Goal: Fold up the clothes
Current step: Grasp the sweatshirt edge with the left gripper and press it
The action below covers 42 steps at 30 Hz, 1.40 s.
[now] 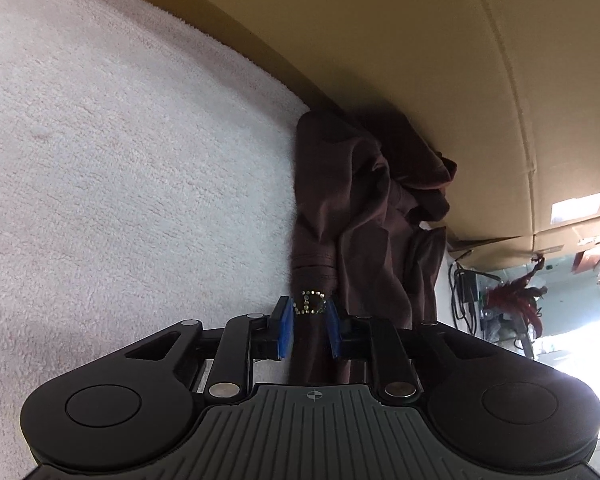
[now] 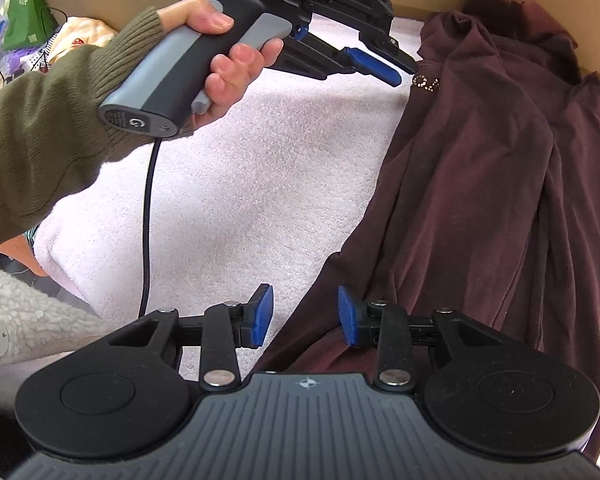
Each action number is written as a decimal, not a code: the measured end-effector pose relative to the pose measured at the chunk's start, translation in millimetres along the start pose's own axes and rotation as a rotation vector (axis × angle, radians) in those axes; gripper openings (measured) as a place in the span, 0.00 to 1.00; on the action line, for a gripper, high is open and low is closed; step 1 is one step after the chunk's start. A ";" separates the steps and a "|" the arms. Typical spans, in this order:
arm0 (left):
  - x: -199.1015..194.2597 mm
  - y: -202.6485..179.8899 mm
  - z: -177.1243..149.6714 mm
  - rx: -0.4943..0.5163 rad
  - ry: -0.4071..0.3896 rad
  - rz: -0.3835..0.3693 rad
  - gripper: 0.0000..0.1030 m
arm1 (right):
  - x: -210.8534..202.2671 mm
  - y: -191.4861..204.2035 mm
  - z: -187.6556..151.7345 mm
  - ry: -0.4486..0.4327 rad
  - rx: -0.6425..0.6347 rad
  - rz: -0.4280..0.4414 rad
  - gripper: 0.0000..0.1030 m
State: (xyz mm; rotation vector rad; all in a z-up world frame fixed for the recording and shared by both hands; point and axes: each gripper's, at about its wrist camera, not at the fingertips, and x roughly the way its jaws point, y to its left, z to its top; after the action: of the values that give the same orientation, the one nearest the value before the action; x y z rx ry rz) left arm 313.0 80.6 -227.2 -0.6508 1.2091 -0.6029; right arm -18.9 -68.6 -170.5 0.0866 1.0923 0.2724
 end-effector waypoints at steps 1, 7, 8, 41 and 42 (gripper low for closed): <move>1.0 1.1 -1.1 -0.007 0.006 -0.006 0.38 | 0.0 -0.2 -0.4 0.000 0.001 0.000 0.39; 10.7 3.2 -3.5 -0.025 0.035 -0.045 0.38 | -0.1 0.6 0.7 0.000 0.012 -0.002 0.40; 12.5 2.3 -4.5 -0.017 0.042 -0.046 0.38 | -1.0 1.3 1.2 0.000 0.015 -0.002 0.40; -9.3 22.3 5.1 -0.056 -0.056 0.018 0.00 | -4.7 -3.8 0.4 -0.075 0.093 0.093 0.03; -13.4 22.9 5.7 -0.056 -0.065 0.016 0.00 | -8.1 -7.2 -0.2 -0.100 0.111 0.092 0.03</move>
State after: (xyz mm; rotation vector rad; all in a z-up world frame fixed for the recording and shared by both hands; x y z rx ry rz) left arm 316.9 106.6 -234.1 -0.7024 1.1731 -0.5327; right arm -21.3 -77.6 -165.1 0.2478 1.0051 0.2869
